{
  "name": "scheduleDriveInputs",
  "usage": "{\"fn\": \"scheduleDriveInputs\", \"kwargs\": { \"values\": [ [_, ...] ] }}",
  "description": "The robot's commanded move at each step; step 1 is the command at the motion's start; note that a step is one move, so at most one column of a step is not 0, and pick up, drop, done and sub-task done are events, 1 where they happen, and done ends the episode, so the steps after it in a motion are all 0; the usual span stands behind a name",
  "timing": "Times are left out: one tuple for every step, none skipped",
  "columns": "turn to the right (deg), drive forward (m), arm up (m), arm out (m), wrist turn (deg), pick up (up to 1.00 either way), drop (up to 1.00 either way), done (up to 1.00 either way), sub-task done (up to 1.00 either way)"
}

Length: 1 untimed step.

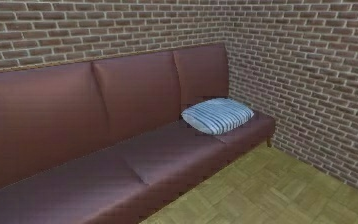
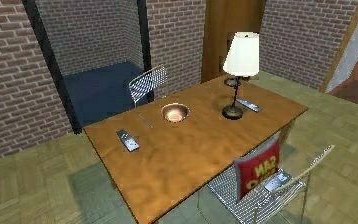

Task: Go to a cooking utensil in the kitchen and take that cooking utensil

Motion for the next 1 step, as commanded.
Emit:
{"fn": "scheduleDriveInputs", "kwargs": {
  "values": [
    [-6.0,0.00,0.00,0.00,0.0,0.00,0.00,0.00,0.00]
  ]
}}
